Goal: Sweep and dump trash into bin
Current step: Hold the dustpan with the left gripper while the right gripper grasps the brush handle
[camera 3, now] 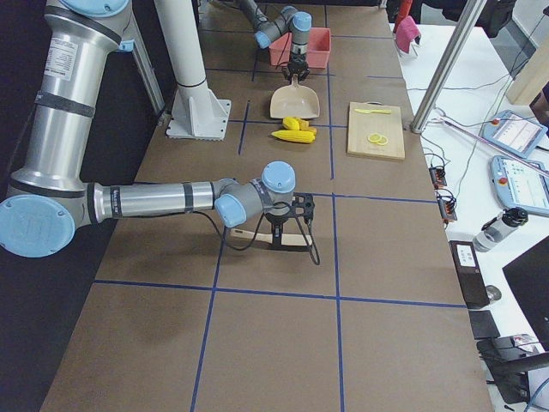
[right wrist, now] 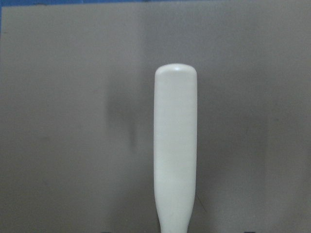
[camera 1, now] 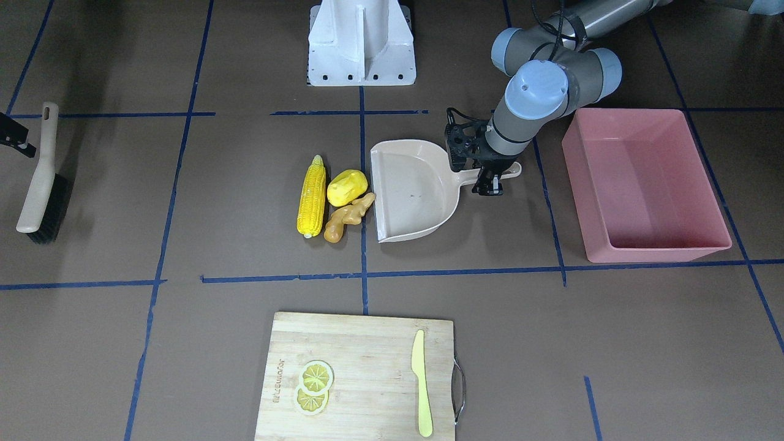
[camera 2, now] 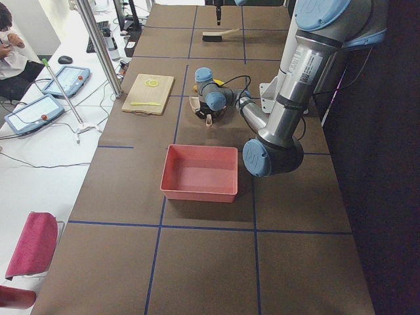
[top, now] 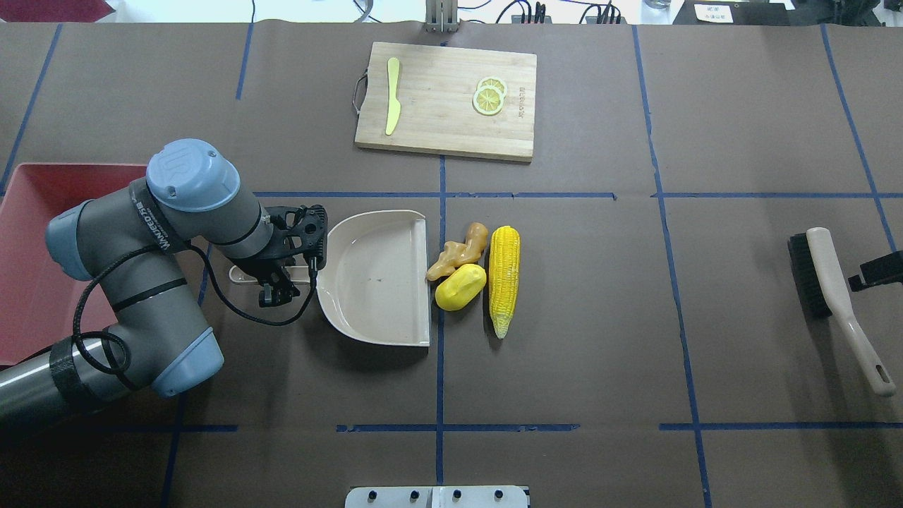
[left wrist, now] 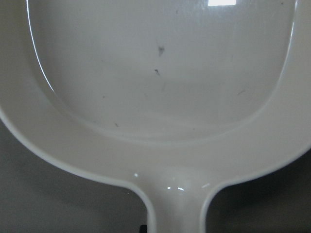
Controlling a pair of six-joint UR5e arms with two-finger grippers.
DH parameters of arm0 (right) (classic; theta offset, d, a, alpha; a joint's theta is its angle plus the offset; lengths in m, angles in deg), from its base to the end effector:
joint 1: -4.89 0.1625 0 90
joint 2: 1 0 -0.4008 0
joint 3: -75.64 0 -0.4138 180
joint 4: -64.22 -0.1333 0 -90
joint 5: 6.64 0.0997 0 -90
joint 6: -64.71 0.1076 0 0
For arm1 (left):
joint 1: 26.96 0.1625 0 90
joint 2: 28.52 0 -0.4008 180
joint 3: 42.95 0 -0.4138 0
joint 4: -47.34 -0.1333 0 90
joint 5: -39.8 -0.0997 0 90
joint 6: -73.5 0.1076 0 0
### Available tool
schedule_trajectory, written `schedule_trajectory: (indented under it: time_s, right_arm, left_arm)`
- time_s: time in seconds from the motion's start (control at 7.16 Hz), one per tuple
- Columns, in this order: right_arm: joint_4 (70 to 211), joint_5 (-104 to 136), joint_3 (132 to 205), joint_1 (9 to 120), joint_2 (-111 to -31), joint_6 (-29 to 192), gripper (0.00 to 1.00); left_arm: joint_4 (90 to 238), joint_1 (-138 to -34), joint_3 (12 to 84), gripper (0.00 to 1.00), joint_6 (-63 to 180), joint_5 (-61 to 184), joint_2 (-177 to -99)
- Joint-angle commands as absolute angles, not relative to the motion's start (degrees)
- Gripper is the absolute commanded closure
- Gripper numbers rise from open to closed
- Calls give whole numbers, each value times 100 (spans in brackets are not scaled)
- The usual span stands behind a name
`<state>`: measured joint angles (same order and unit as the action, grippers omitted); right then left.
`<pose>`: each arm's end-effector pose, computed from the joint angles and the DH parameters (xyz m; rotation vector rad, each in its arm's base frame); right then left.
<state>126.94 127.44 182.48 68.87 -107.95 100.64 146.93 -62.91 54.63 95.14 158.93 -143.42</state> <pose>-0.1321 -0.4039 0.5699 -0.0022 -0.8775 -0.0206 0.4826 -0.4499 0.3068 0.6071 0.7300 1.4166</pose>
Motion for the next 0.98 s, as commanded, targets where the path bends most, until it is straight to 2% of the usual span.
schedule_trajectory:
  time_s: [0.0,0.42,0.56,0.7,0.84]
  right_arm:
    - [12162,12433,18243,6275,-11304,10479,4]
    - [12126,12214,18217,5835,-11289,10883,5]
    - [12134,12151,18217,5702,-11280,10892,15]
    - [12100,12090,18217,5649,-11280,10892,61]
    - [11960,12063,18217,5561,-11306,10883,94]
  left_arm:
    - [14684,-6290,5470,73,9503,15881,-14357]
    - [14684,-6290,5470,73,9512,15881,-14348]
    - [14684,-6290,5470,73,9512,15872,-14348]
    - [14684,-6290,5470,73,9512,15872,-14348]
    - [14684,-6299,5470,73,9512,15872,-14357]
